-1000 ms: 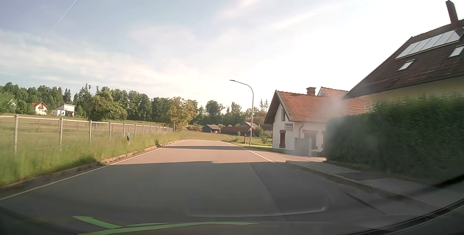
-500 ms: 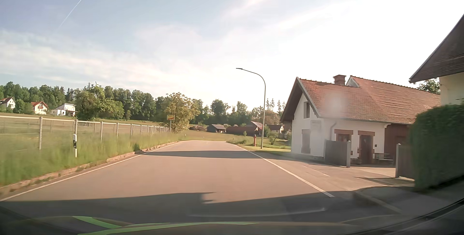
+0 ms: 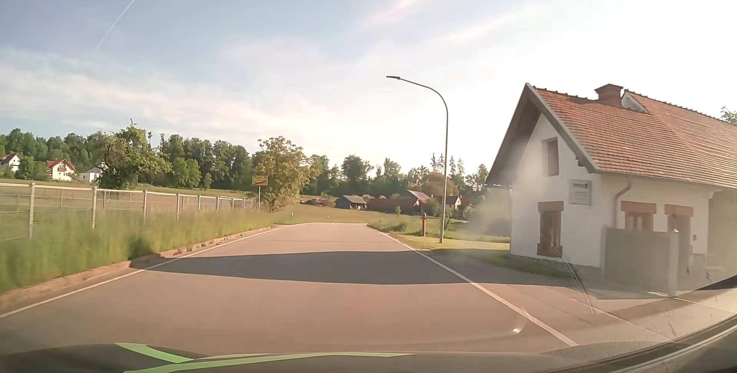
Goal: Follow the waypoints while adhering to traffic rules and regulations
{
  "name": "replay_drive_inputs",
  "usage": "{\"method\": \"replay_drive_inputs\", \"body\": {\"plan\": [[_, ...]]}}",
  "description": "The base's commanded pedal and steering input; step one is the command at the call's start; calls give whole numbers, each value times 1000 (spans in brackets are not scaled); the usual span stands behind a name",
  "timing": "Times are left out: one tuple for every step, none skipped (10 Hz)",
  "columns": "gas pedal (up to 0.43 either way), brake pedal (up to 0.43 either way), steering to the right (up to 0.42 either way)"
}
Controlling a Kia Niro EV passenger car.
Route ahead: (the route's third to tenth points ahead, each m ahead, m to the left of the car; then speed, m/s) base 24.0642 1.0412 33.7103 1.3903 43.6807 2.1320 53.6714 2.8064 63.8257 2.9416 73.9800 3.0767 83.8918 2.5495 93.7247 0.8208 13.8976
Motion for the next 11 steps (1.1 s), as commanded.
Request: {"method": "replay_drive_inputs", "body": {"plan": [[150,0,-12],[150,0,-13],[150,0,-12],[150,0,-12],[150,0,-13],[150,0,-11],[150,0,-10],[150,0,-9],[150,0,-9],[157,0,-9],[157,0,-9]]}}
